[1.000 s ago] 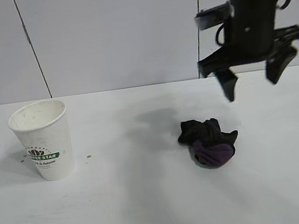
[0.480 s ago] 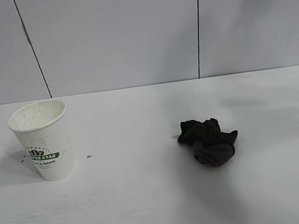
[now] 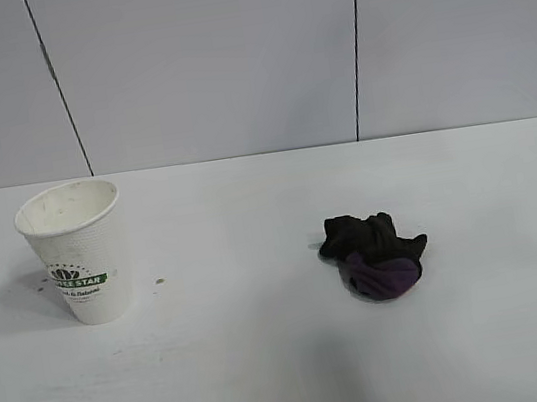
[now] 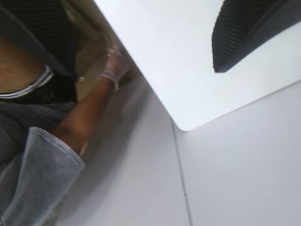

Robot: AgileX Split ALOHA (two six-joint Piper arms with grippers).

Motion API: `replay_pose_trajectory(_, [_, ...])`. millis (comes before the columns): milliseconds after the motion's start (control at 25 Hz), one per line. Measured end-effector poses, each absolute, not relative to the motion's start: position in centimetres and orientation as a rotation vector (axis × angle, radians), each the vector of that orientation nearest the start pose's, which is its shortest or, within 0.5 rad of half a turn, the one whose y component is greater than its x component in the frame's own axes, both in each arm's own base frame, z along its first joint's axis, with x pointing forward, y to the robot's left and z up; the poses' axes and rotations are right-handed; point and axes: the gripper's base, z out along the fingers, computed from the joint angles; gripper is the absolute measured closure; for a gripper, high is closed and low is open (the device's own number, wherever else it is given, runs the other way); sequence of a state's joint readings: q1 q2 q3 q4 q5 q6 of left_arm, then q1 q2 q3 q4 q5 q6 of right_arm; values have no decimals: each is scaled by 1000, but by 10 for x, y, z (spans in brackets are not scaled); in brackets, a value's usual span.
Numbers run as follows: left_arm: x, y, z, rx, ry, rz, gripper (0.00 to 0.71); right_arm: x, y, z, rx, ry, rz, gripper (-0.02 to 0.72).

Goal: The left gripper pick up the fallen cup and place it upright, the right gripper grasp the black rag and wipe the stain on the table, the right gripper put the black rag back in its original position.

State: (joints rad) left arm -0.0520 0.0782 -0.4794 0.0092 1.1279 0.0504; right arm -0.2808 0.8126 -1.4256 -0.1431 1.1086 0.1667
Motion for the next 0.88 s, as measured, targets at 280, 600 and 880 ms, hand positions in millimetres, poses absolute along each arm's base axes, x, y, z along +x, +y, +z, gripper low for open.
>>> replay_pose_trajectory(280, [6, 0, 266, 113, 2207, 10, 16, -5, 11, 498, 243, 1742, -53, 159])
replay_pose_trajectory(600, [6, 0, 266, 113, 2207, 10, 16, -32, 23, 420, 242, 1855, 9, 159])
replay_pose_trajectory(880, [6, 0, 266, 113, 2207, 10, 16, -8, 13, 338, 185, 2077, 88, 159])
